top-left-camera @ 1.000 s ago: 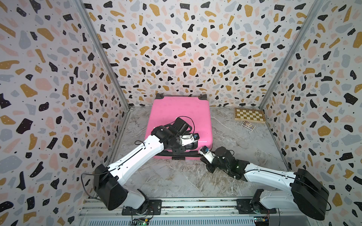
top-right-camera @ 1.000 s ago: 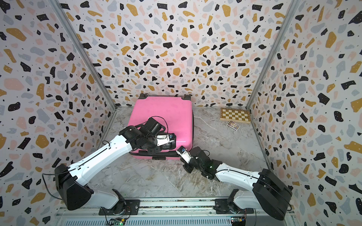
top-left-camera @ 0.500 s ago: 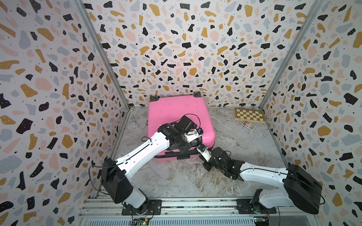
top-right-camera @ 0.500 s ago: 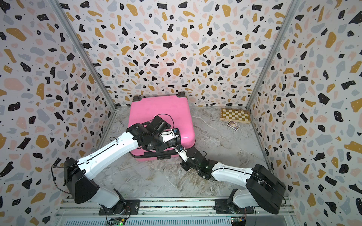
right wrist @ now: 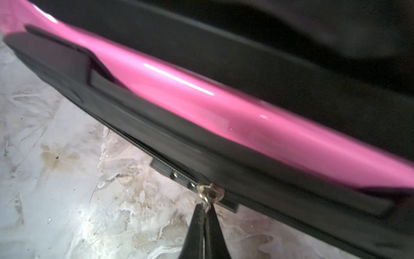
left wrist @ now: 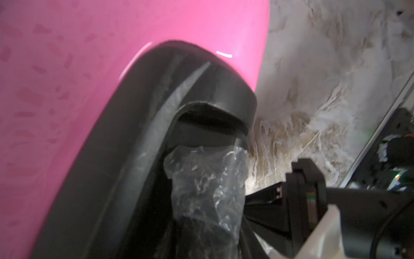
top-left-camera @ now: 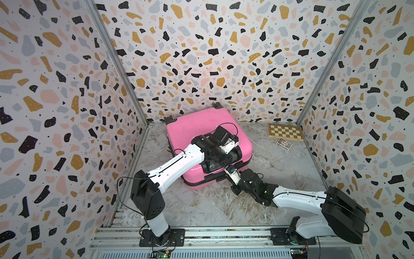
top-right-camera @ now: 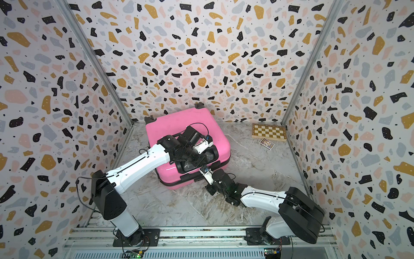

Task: Close the suitcase zippers
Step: Zip the zipper on the suitcase.

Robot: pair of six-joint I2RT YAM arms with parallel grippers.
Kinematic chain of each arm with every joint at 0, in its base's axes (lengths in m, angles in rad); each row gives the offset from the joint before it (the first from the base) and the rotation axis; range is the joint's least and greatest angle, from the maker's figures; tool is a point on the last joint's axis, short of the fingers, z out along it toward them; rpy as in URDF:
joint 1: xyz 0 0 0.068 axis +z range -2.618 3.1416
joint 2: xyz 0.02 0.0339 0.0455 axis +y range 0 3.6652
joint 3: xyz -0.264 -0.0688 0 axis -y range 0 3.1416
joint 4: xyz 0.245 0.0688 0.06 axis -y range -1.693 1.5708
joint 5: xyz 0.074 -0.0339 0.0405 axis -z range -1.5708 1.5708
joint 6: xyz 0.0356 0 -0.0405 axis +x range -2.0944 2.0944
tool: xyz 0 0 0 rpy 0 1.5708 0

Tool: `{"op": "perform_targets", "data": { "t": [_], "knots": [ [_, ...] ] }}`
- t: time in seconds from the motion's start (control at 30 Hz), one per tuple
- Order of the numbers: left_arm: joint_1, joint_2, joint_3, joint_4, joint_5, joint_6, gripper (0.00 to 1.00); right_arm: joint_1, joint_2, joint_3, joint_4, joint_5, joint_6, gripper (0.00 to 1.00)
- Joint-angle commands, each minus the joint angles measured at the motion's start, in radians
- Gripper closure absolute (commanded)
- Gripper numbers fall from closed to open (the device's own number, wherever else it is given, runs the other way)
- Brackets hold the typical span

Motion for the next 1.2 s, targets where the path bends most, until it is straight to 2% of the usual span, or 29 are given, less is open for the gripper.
{"op": "perform_targets", "data": {
  "t": [0.0, 0.4, 0.67, 0.9, 1.17],
  "knots": [
    [0.040, 0.089, 0.043, 0.334, -0.117, -0.253, 1.00, 0.087, -0.019, 0.036, 0.059, -0.249, -0.032, 1.00],
    [0.039, 0.201, 0.176, 0.356, -0.188, -0.330, 1.00, 0.146, -0.022, 0.039, 0.056, -0.295, -0.079, 1.00],
    [0.039, 0.233, 0.181, 0.398, -0.248, -0.372, 1.00, 0.178, 0.012, 0.074, 0.046, -0.319, -0.091, 1.00],
    [0.039, 0.279, 0.243, 0.395, -0.238, -0.362, 1.00, 0.204, 0.056, 0.129, 0.013, -0.387, -0.124, 1.00],
    [0.039, 0.301, 0.253, 0.457, -0.233, -0.377, 1.00, 0.239, 0.114, 0.190, 0.015, -0.386, -0.119, 1.00]
  ]
}}
